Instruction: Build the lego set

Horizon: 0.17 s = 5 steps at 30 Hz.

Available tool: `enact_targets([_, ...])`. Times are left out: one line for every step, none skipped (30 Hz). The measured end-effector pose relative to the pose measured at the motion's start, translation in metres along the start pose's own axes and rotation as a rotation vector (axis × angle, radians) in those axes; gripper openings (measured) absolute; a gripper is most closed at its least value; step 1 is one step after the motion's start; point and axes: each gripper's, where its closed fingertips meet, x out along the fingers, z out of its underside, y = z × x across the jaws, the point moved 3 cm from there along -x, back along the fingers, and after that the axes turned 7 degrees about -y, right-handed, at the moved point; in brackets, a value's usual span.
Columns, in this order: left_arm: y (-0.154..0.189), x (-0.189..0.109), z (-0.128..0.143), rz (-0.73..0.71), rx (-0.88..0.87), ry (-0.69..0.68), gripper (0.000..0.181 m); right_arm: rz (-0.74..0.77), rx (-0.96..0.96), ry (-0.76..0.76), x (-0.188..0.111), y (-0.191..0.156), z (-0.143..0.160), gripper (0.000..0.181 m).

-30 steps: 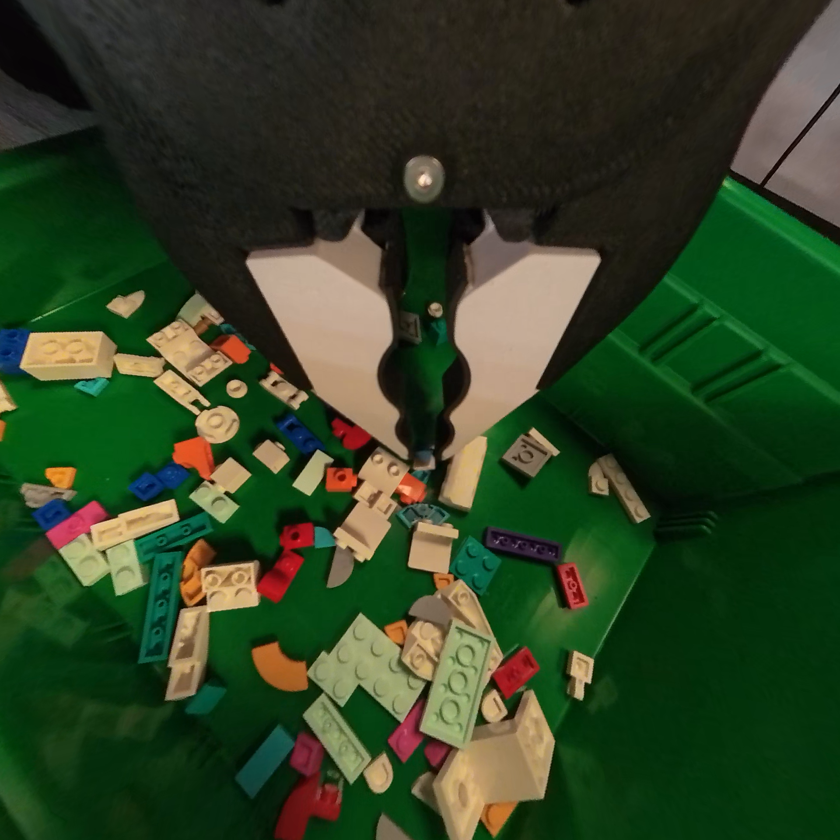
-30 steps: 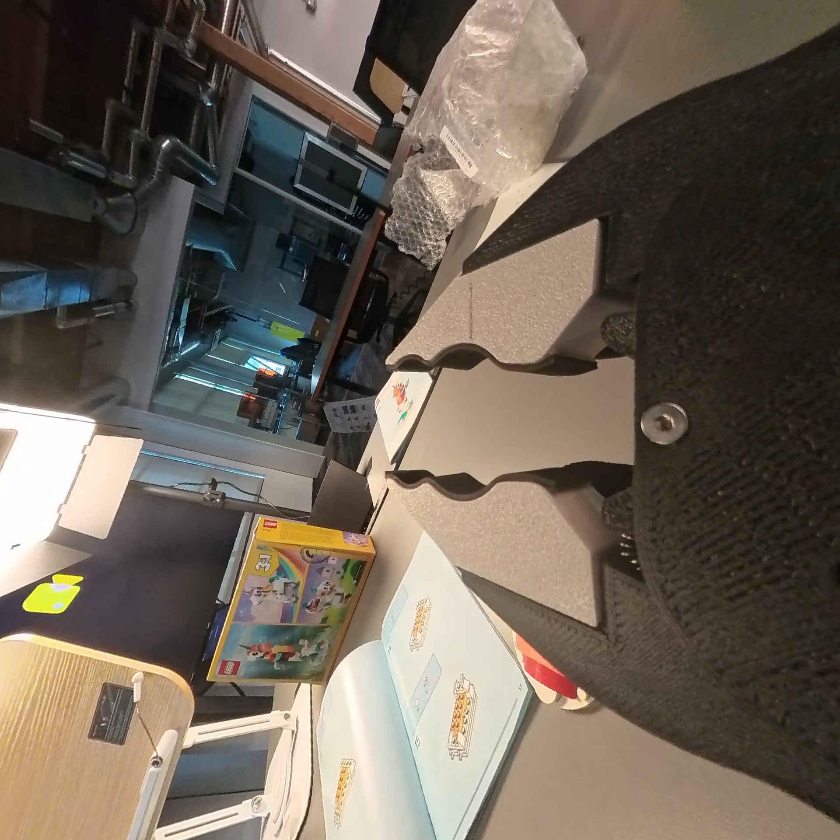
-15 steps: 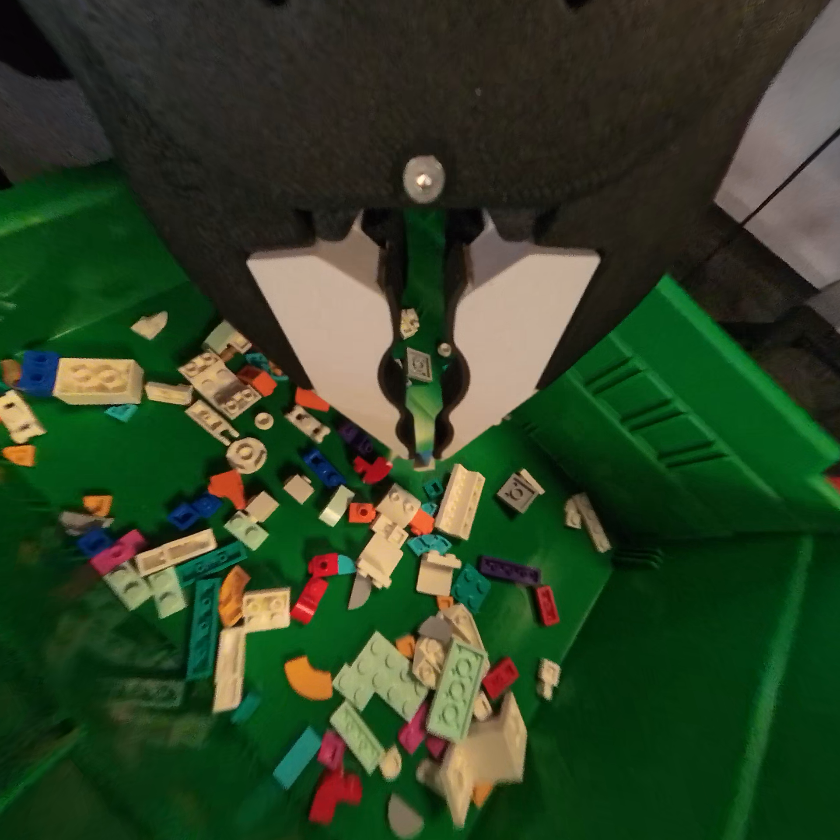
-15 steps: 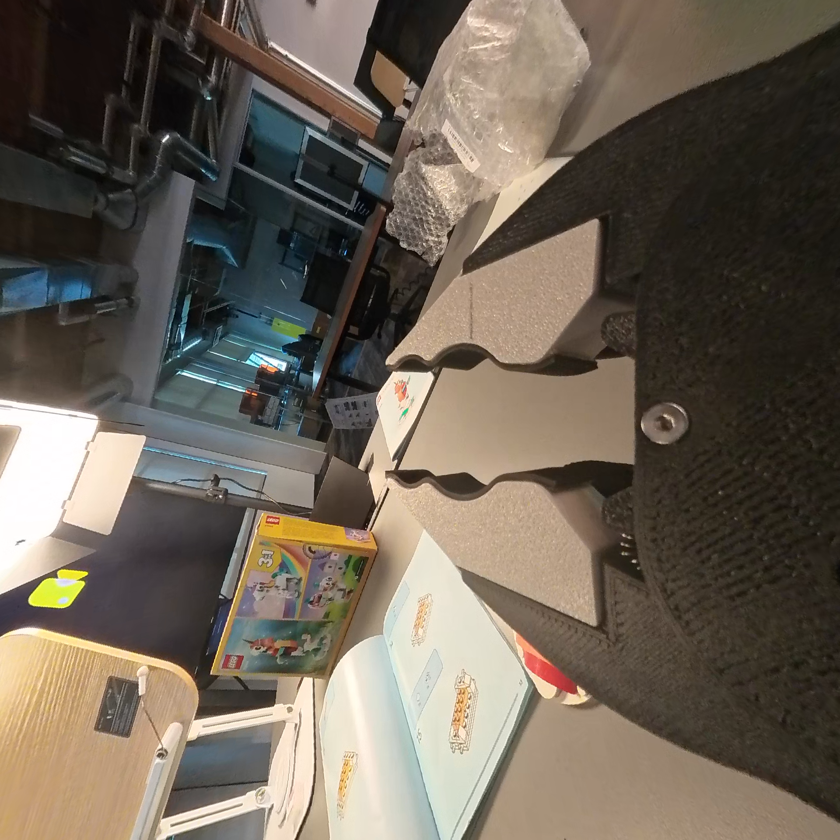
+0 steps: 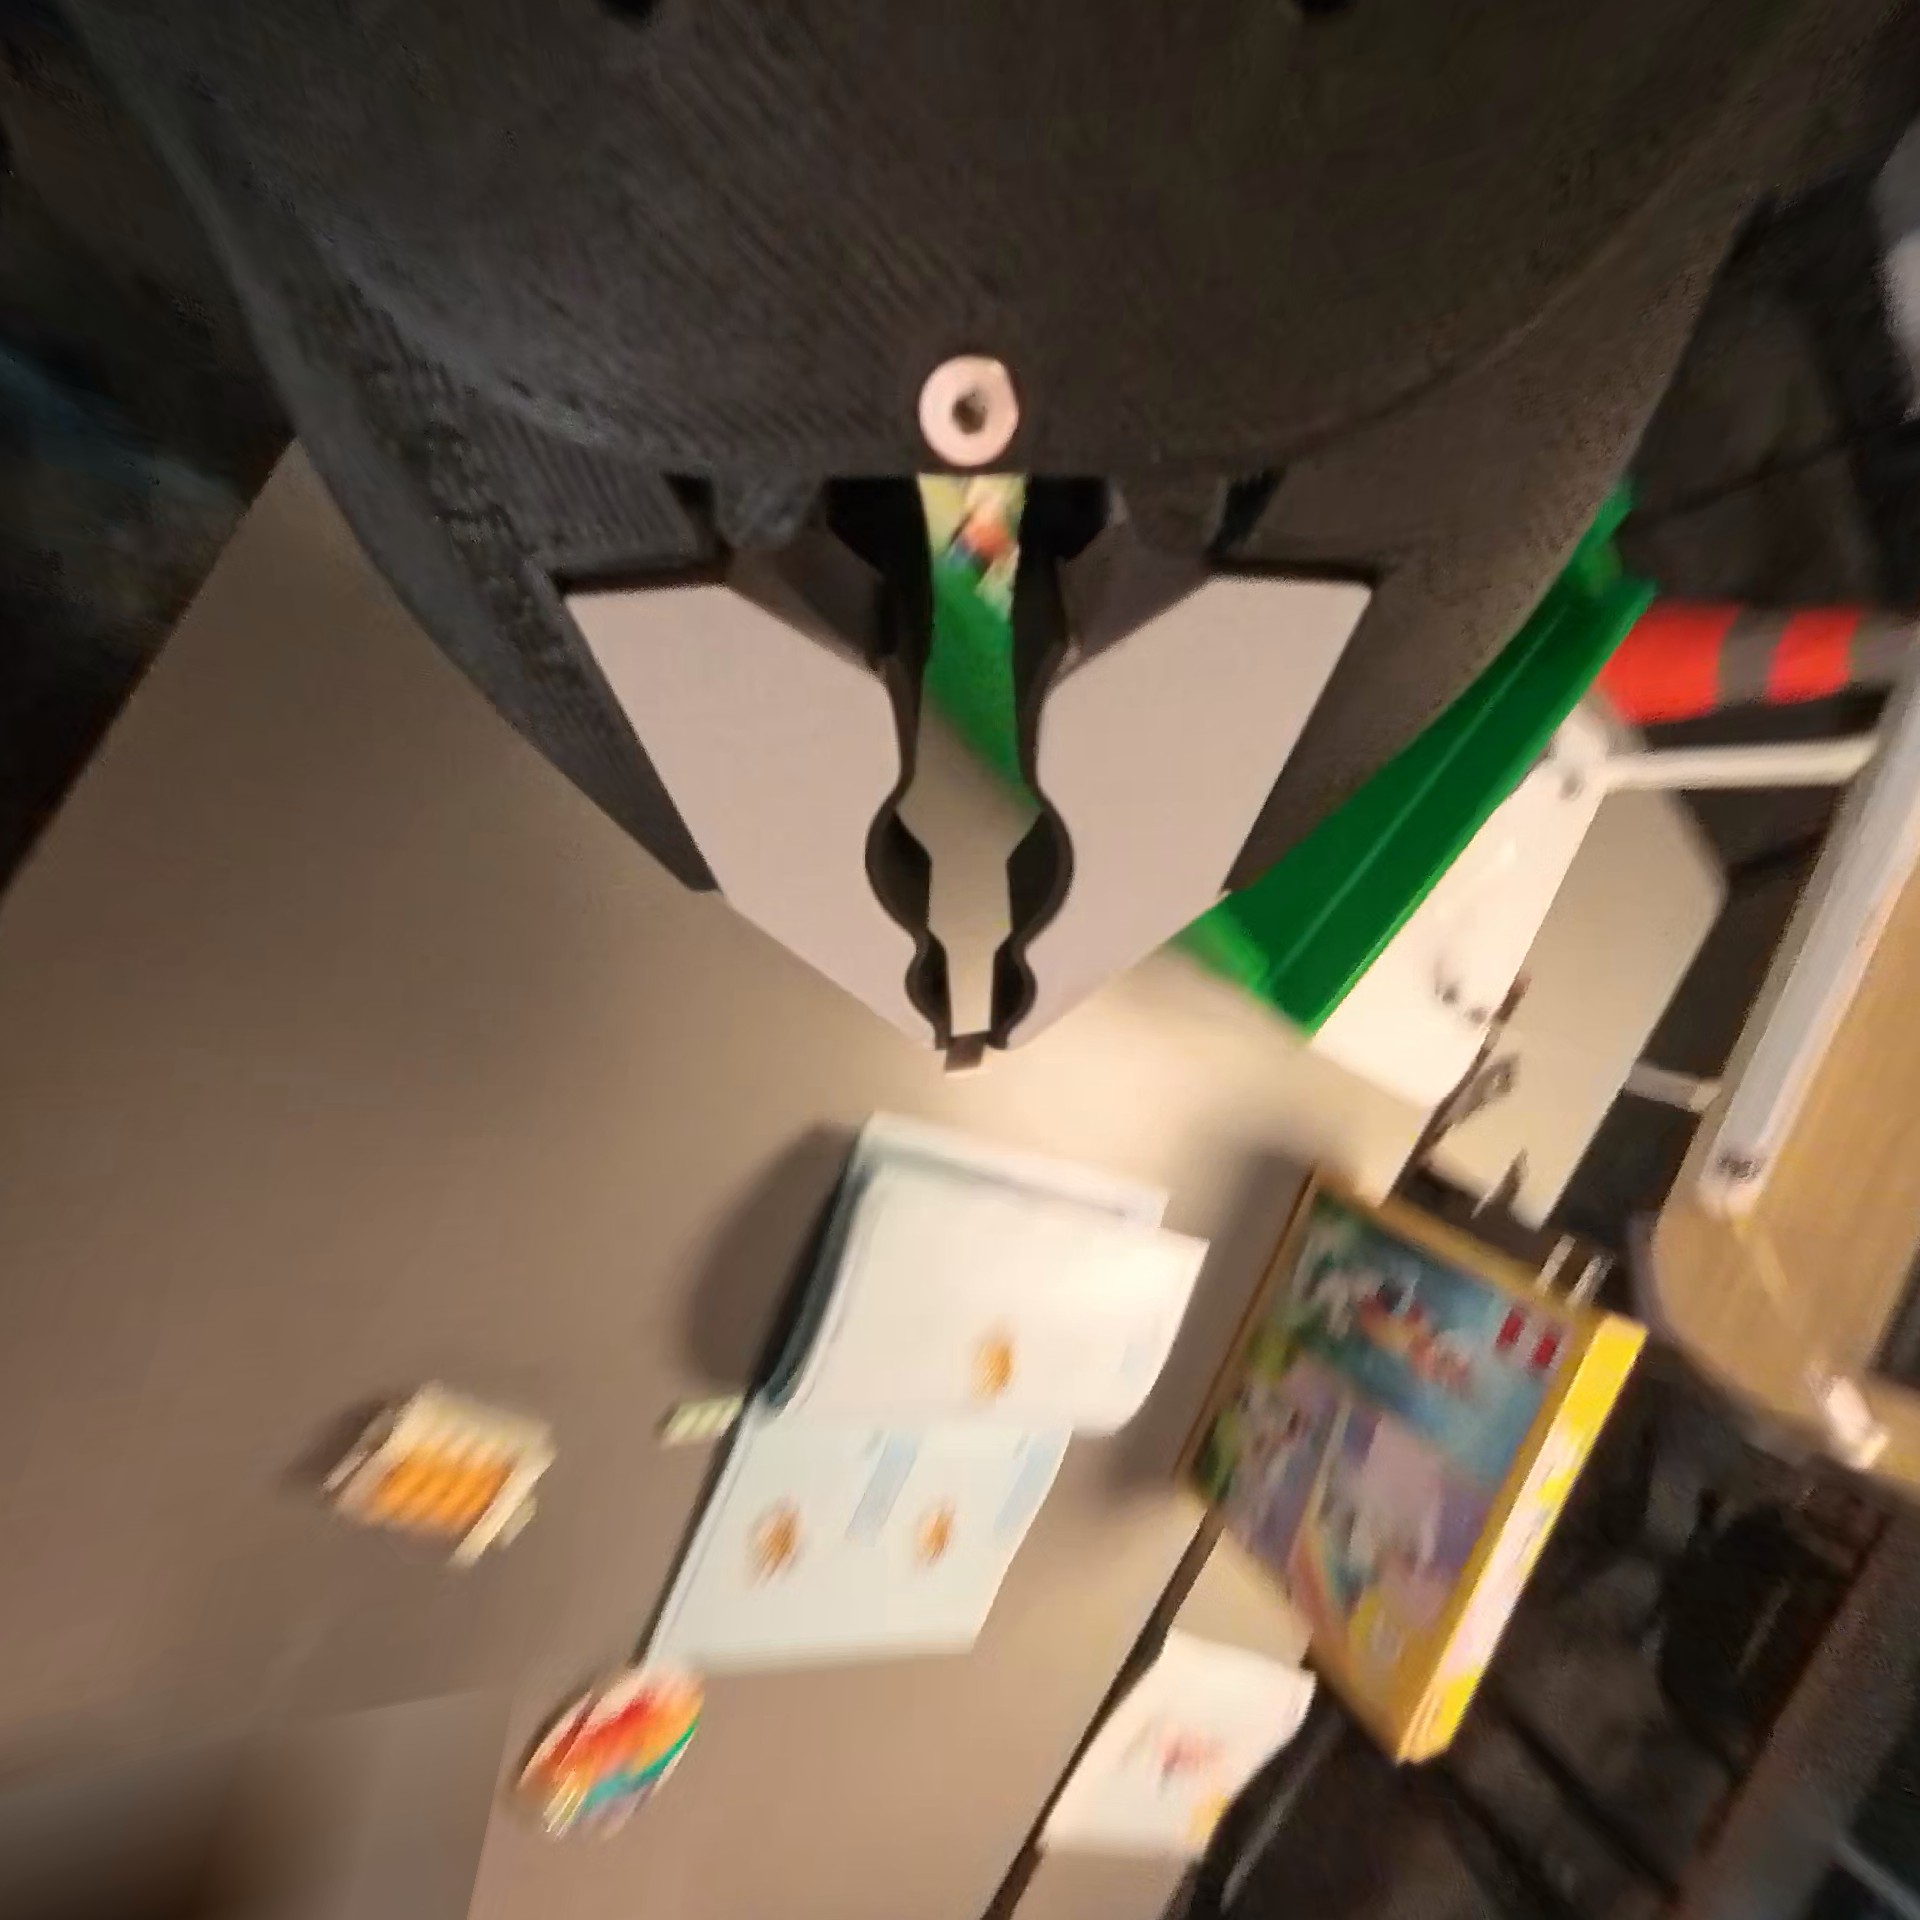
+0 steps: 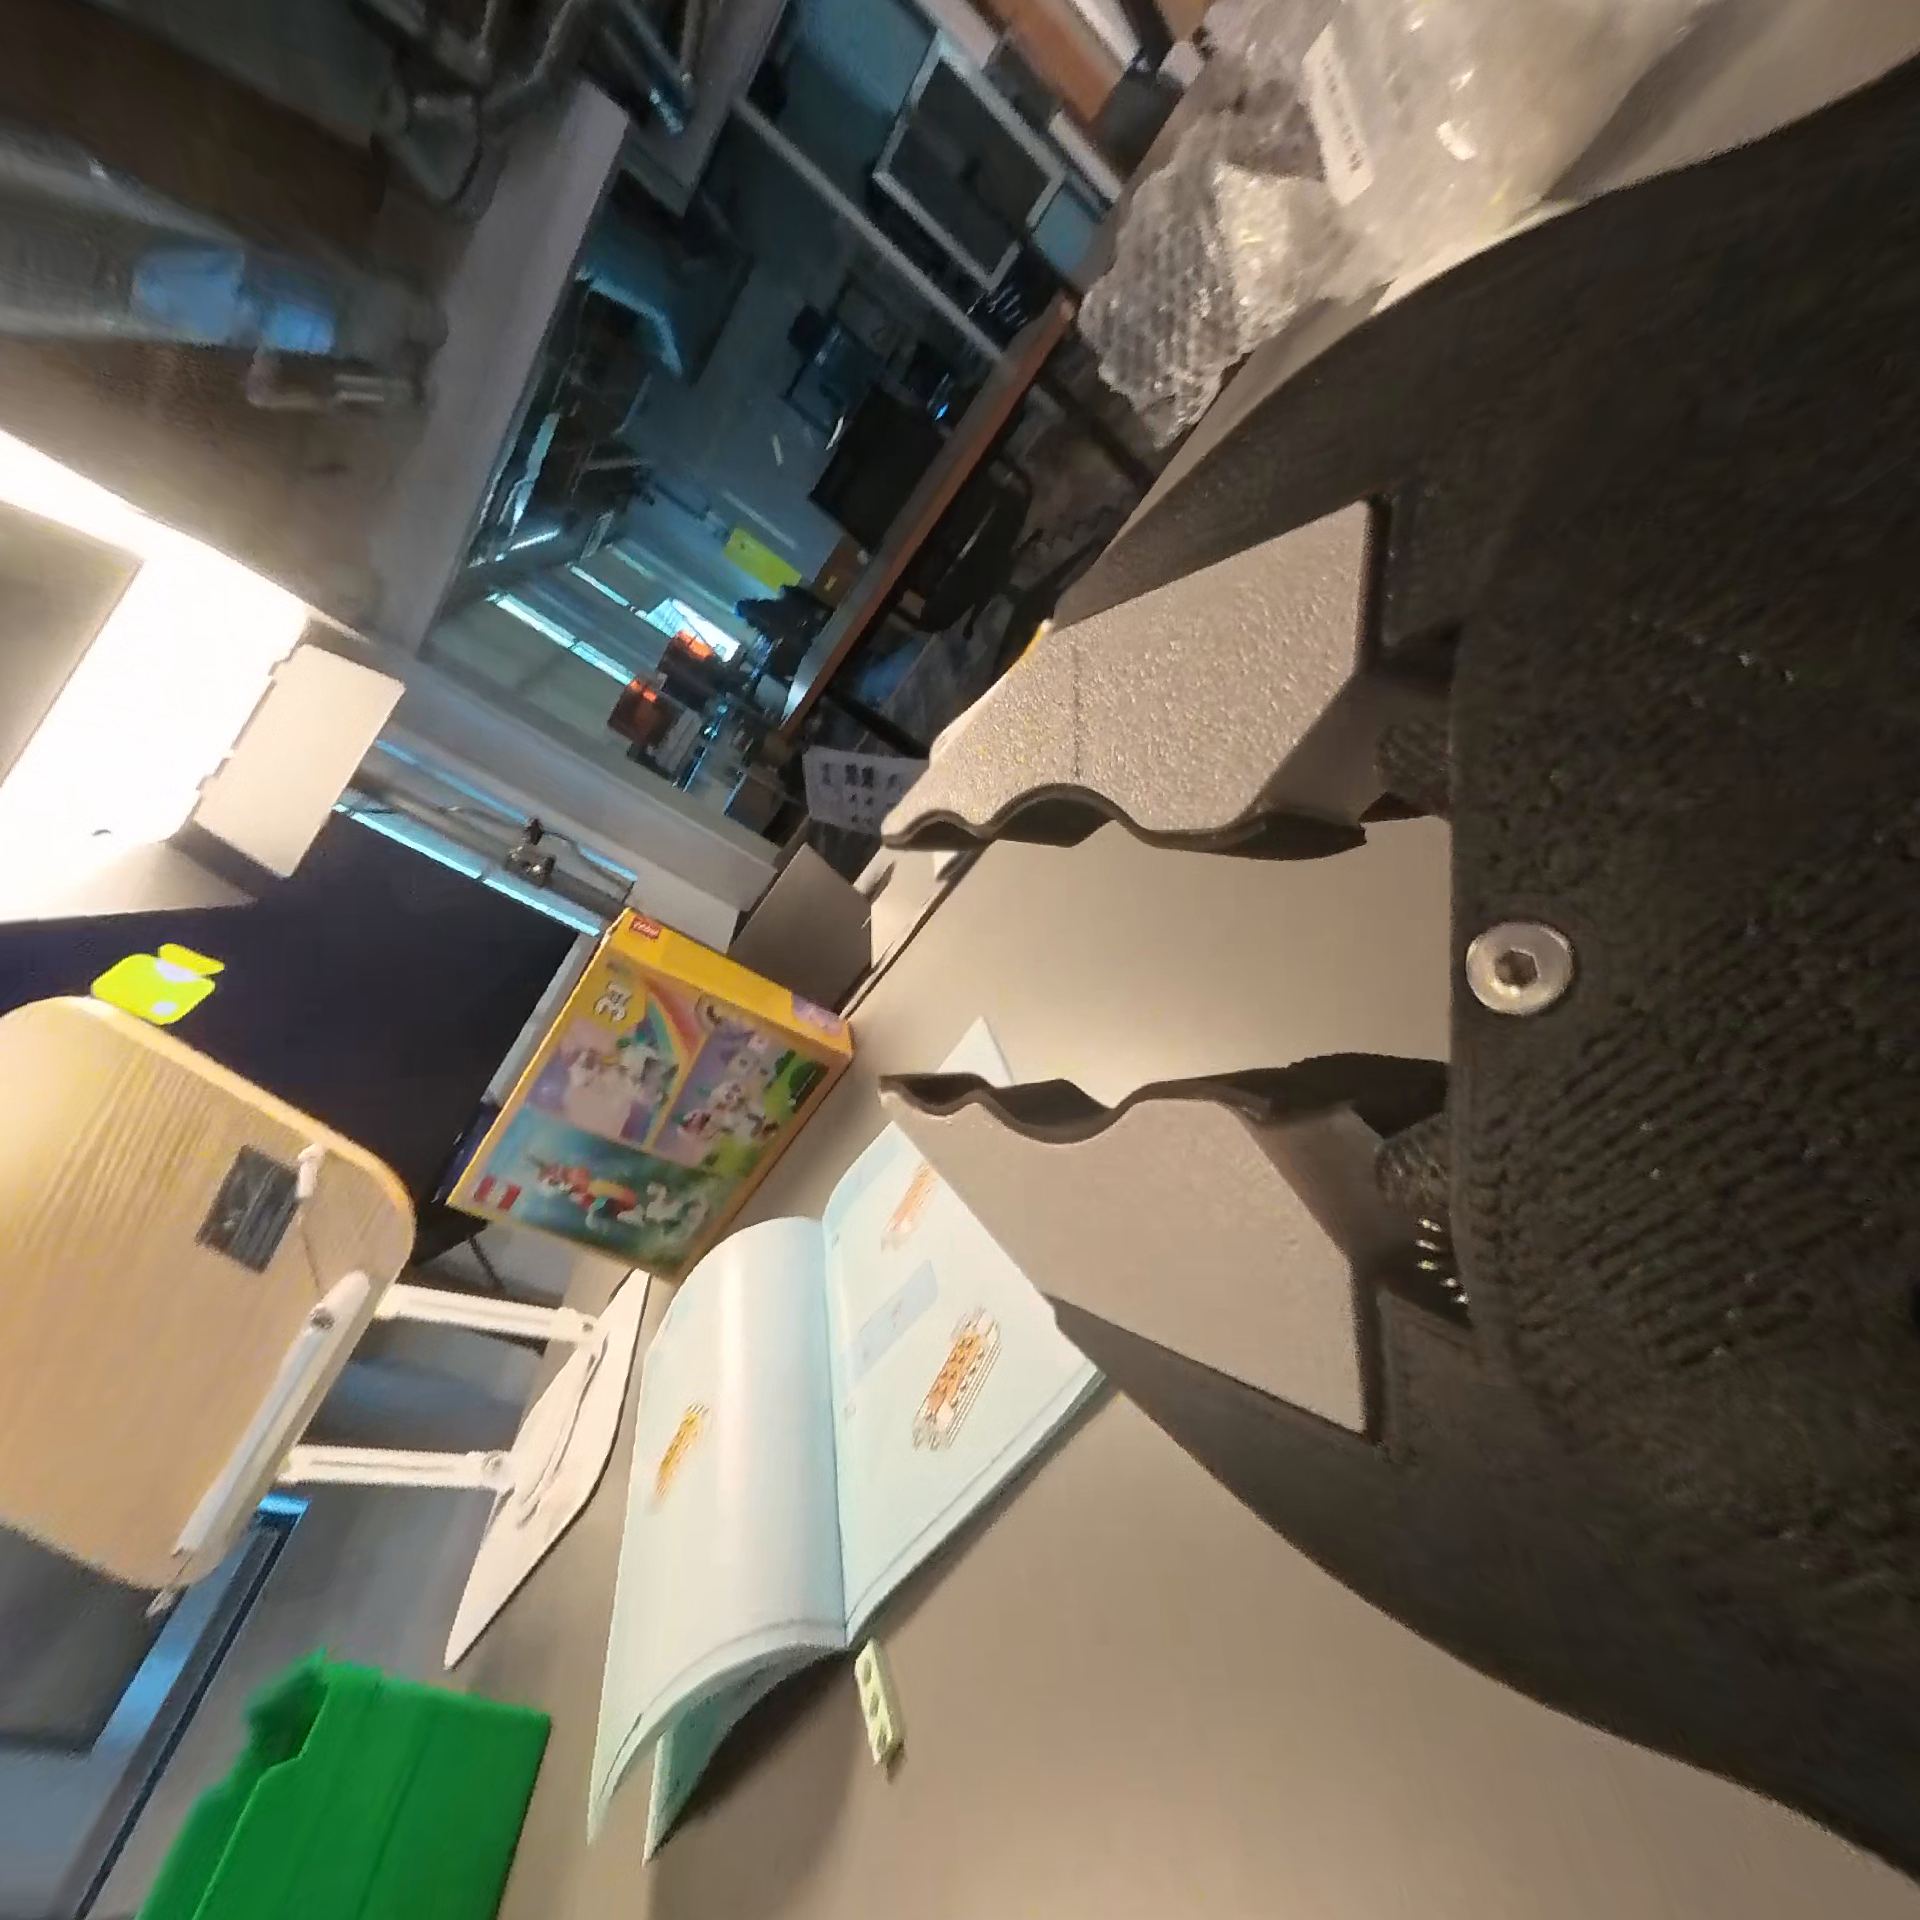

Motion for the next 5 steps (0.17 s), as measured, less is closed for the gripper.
enact_targets([0.016,0.008,-0.016,0.047,-0.015,0.054,0.007,-0.011,0.000,0.018,-0.001,-0.002,-0.002,0.041])
enact_targets([0.032,0.020,-0.029,0.107,-0.039,0.086,0.006,-0.025,0.005,0.037,-0.003,-0.003,-0.005,0.041])
enact_targets([0.050,0.035,-0.037,0.184,-0.049,0.090,0.007,-0.044,0.012,0.052,-0.004,-0.006,-0.008,0.041])
enact_targets([0.067,0.052,-0.041,0.246,-0.047,0.077,0.007,-0.072,0.019,0.064,-0.004,-0.010,-0.010,0.041])
enact_targets([0.079,0.069,-0.044,0.279,-0.042,0.058,0.007,-0.114,0.021,0.077,-0.005,-0.016,-0.012,0.042])
